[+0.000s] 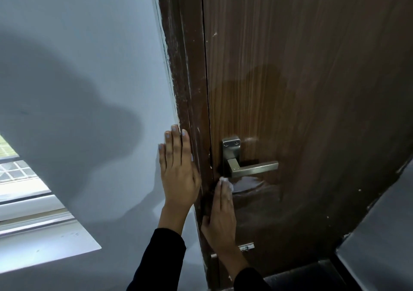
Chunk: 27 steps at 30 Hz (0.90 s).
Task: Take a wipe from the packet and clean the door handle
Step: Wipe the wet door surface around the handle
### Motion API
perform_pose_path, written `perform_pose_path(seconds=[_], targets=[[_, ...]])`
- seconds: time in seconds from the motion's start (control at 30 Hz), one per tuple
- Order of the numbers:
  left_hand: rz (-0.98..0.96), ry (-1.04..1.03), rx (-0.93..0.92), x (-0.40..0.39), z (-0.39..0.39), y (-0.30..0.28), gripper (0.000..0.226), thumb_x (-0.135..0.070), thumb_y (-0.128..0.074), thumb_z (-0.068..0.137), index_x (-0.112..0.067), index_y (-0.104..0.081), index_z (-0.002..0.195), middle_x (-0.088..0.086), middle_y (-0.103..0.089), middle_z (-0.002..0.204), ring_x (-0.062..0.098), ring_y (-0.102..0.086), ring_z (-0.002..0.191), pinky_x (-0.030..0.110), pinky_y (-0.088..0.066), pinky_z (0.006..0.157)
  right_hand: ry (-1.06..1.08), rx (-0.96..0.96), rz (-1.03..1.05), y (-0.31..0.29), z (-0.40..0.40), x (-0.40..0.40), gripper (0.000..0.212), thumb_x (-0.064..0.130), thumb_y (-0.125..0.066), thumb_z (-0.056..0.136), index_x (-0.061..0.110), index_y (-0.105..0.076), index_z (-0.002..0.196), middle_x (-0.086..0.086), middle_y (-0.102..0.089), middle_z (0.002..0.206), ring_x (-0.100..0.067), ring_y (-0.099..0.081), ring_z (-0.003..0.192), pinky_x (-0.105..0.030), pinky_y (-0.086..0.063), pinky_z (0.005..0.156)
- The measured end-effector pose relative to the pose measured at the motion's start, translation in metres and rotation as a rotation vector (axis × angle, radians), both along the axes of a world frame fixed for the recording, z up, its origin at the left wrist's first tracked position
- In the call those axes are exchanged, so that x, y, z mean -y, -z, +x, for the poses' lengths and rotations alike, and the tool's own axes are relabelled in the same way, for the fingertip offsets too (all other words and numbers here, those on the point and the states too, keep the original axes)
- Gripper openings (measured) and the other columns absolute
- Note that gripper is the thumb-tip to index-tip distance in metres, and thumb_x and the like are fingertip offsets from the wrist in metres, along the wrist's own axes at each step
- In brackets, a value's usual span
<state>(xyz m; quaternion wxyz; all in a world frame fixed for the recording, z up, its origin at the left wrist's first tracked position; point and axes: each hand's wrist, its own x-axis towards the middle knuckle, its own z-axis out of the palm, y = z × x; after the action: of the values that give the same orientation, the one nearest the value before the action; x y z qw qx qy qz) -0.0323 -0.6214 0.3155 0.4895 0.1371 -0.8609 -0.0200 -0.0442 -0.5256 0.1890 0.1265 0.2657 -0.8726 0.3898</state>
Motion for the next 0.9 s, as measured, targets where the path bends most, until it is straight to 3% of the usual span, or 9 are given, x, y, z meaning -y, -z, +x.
perform_pose_path(seconds=[0.17,0.27,0.4,0.63,0.8,0.9], targets=[[0.021,0.014,-0.018,-0.003,-0.002,0.001,0.060,-0.015,-0.033,0.095,-0.008,-0.006,0.148,0.011,-0.005,0.155,0.027,-0.005,0.145,0.042,-0.002,0.119,-0.100,-0.014,0.082,0.017,0.013,0.001,0.103,0.011,-0.067,0.070,0.013,0.001,0.147,-0.003,0.000,0.155,-0.020,-0.001,0.143,-0.042,-0.020,0.115],[0.021,0.022,-0.023,-0.002,-0.001,0.001,0.063,-0.010,-0.040,0.095,-0.007,-0.007,0.149,0.011,-0.003,0.156,0.025,-0.002,0.146,0.041,-0.001,0.119,-0.010,0.063,0.042,0.020,0.011,-0.009,0.099,0.003,-0.062,0.071,0.009,0.003,0.146,-0.003,0.007,0.154,-0.020,0.007,0.142,-0.044,-0.020,0.116],[0.041,0.012,-0.044,-0.005,-0.004,0.006,0.065,-0.008,-0.044,0.094,-0.006,-0.010,0.149,0.010,-0.003,0.156,0.025,-0.001,0.146,0.038,0.002,0.120,0.060,0.041,-0.063,-0.002,0.001,0.000,0.097,0.002,-0.057,0.066,0.004,-0.005,0.147,-0.010,-0.002,0.156,-0.019,0.005,0.144,-0.037,-0.012,0.117],[0.049,-0.008,-0.066,-0.007,-0.011,0.013,0.065,-0.007,-0.041,0.091,-0.005,-0.011,0.149,0.023,-0.018,0.155,0.035,-0.010,0.145,0.042,0.001,0.119,-0.034,0.054,0.017,0.014,0.008,-0.004,0.103,0.008,-0.063,0.069,0.010,0.005,0.147,-0.002,0.010,0.155,-0.016,0.008,0.142,-0.037,-0.016,0.117],[0.036,-0.031,-0.104,-0.006,-0.017,0.015,0.060,-0.009,-0.037,0.092,-0.003,-0.016,0.147,0.025,-0.023,0.153,0.037,-0.014,0.144,0.046,-0.006,0.119,0.052,0.114,-0.118,-0.003,0.003,0.000,0.100,0.004,-0.061,0.066,0.004,-0.002,0.147,-0.013,-0.001,0.156,-0.022,0.002,0.143,-0.042,-0.019,0.116],[0.045,-0.037,-0.155,-0.012,-0.021,0.014,0.051,-0.013,-0.034,0.096,0.001,-0.024,0.145,0.027,-0.028,0.150,0.039,-0.019,0.142,0.047,-0.009,0.118,-0.044,0.052,-0.043,-0.002,0.005,-0.001,0.098,0.008,-0.062,0.068,0.006,-0.003,0.147,-0.012,-0.006,0.156,-0.017,0.004,0.143,-0.039,-0.019,0.116]])
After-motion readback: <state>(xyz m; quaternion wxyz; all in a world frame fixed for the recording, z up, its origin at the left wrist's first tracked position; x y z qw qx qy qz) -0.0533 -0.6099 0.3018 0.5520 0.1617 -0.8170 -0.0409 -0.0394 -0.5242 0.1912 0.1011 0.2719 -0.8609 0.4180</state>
